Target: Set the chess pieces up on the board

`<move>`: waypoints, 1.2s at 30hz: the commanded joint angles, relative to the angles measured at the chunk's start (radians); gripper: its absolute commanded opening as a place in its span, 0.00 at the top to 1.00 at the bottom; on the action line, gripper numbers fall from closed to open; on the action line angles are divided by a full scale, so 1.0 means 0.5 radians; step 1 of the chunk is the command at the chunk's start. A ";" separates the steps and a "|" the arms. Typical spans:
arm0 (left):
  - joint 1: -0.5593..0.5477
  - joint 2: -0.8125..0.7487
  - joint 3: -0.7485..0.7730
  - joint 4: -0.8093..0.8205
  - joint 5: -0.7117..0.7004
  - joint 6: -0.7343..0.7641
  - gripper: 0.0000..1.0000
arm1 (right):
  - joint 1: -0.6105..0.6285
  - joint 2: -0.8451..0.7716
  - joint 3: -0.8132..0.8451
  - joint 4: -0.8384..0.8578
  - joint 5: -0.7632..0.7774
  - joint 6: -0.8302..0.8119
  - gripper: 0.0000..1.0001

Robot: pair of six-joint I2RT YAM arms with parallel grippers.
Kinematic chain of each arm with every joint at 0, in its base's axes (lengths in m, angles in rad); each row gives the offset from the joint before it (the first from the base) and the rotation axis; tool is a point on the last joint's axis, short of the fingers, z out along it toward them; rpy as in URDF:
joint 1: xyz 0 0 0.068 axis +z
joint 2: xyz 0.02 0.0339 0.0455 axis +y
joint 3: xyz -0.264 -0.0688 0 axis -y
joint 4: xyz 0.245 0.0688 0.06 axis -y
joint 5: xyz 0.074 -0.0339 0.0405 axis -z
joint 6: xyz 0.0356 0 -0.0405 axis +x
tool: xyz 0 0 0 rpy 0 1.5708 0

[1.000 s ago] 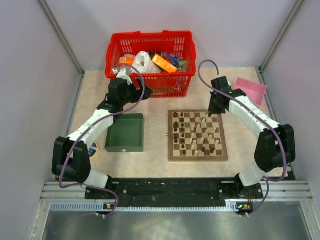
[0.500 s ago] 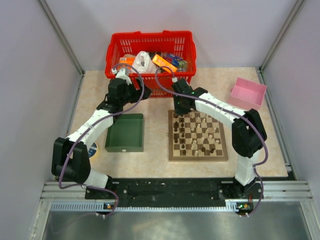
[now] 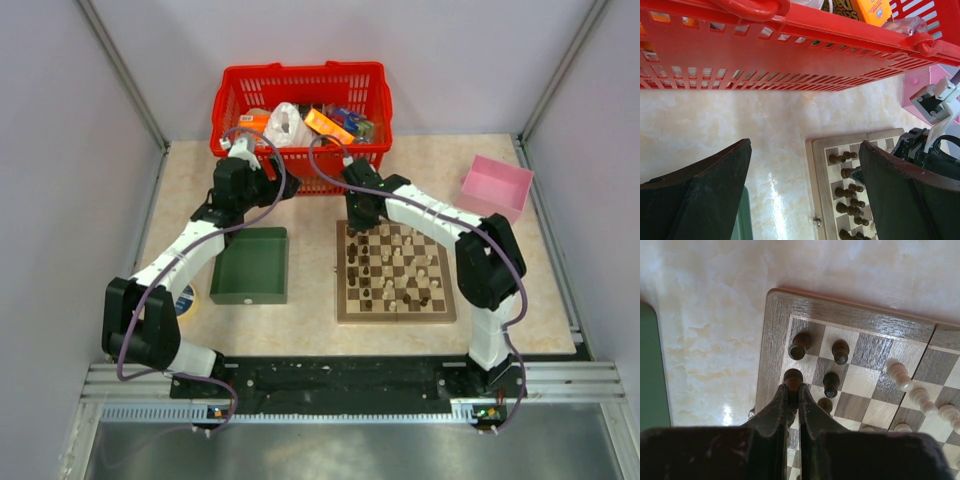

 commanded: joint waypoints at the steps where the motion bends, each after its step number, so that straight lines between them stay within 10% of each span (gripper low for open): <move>1: 0.017 -0.079 -0.020 0.064 -0.011 0.019 0.07 | 0.020 0.052 0.101 0.033 -0.007 0.000 1.00; 36: 0.070 -0.113 -0.087 0.101 0.023 -0.005 0.07 | 0.085 0.187 0.166 -0.037 0.156 -0.040 0.93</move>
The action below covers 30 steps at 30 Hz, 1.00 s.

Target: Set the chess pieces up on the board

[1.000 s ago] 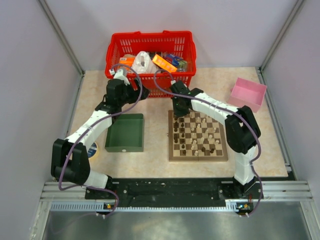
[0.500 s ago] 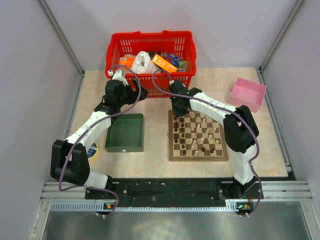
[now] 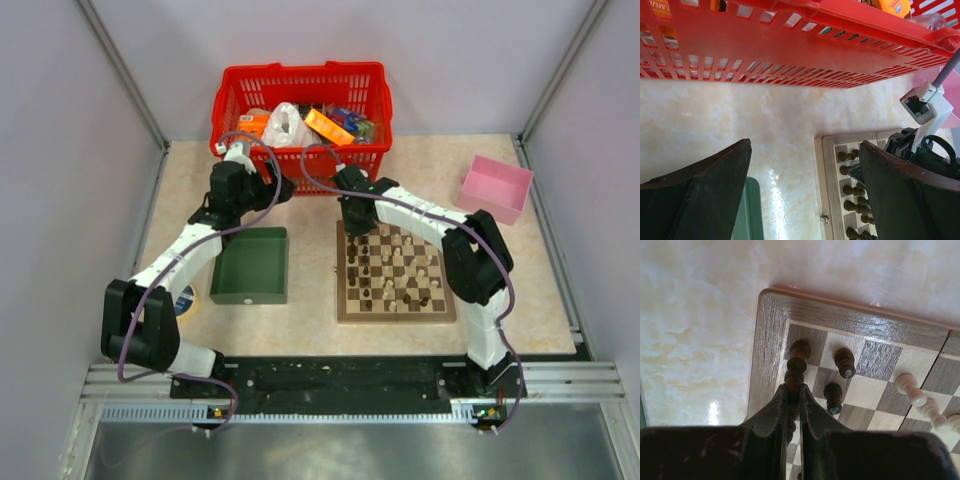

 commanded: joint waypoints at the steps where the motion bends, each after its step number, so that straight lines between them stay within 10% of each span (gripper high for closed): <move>1: 0.014 -0.090 -0.009 0.094 0.013 -0.003 0.07 | 0.036 0.033 0.087 -0.005 0.079 -0.015 0.93; 30: 0.020 -0.081 -0.012 0.110 0.022 -0.025 0.07 | 0.042 -0.111 0.087 -0.008 -0.026 -0.018 0.63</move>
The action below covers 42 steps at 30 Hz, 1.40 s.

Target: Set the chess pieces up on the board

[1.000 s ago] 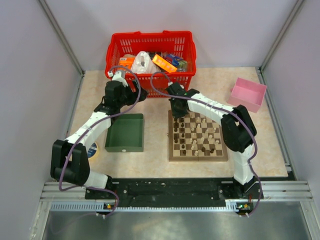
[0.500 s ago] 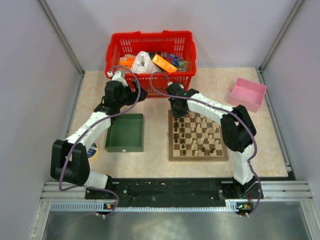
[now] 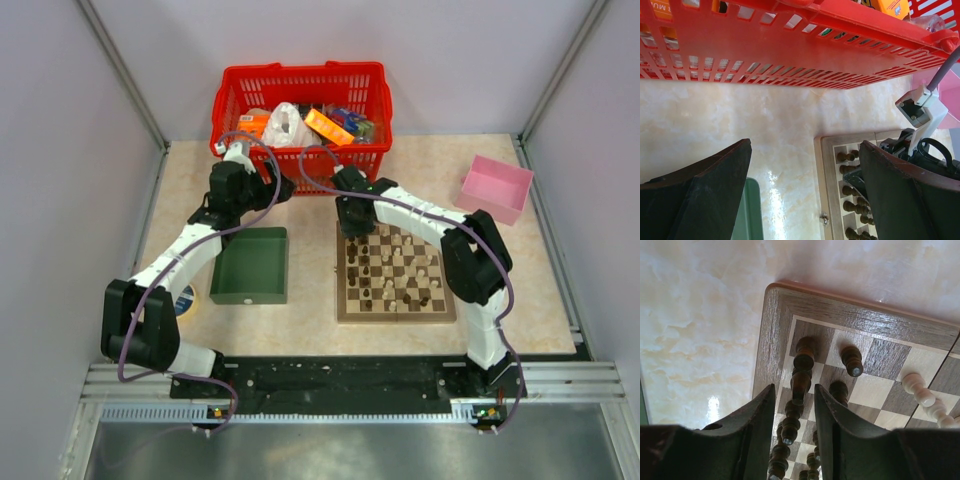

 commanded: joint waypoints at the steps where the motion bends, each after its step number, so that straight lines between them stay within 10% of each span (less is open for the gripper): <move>1: 0.012 -0.084 -0.010 0.097 0.015 -0.016 0.07 | 0.030 -0.160 0.070 0.010 0.013 -0.002 0.60; 21: 0.012 -0.198 -0.066 0.045 -0.141 -0.035 0.05 | -0.093 -1.543 -0.862 0.034 0.164 0.274 0.01; 27: 0.012 -0.216 -0.075 0.039 -0.157 -0.028 0.05 | -0.093 -2.170 -1.405 0.305 0.102 0.271 0.01; 33: 0.012 -0.222 -0.078 0.029 -0.147 -0.022 0.05 | -0.096 -2.131 -1.516 -0.097 0.008 0.403 0.03; 42: 0.012 -0.204 -0.093 0.051 -0.132 -0.035 0.05 | -0.096 -1.931 -1.525 -0.168 -0.060 0.367 0.50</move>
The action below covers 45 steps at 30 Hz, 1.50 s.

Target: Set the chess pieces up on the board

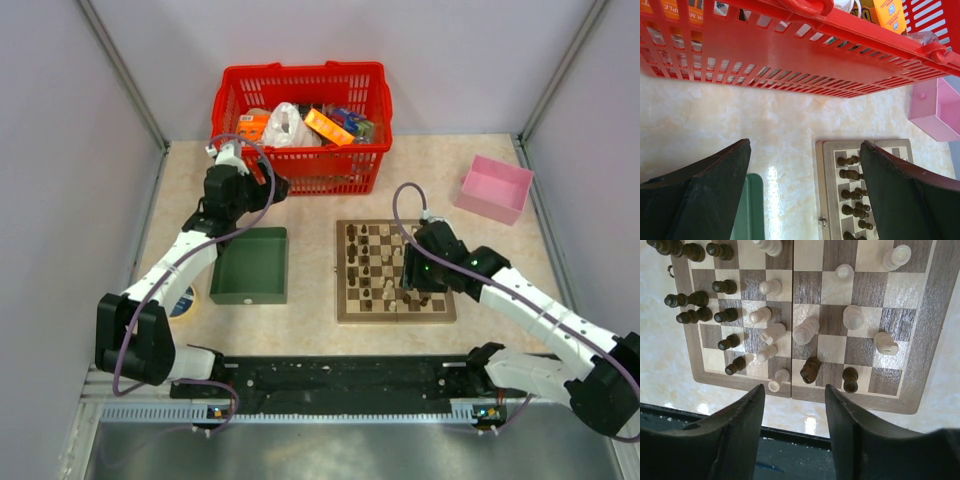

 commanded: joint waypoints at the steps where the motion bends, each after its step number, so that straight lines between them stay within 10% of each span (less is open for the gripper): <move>1: 0.012 -0.053 -0.029 0.072 -0.002 0.005 0.05 | -0.007 0.022 0.040 -0.028 -0.050 -0.014 0.50; 45: 0.015 -0.040 -0.048 0.075 -0.045 0.005 0.06 | -0.004 0.479 0.092 0.012 -0.034 -0.189 0.78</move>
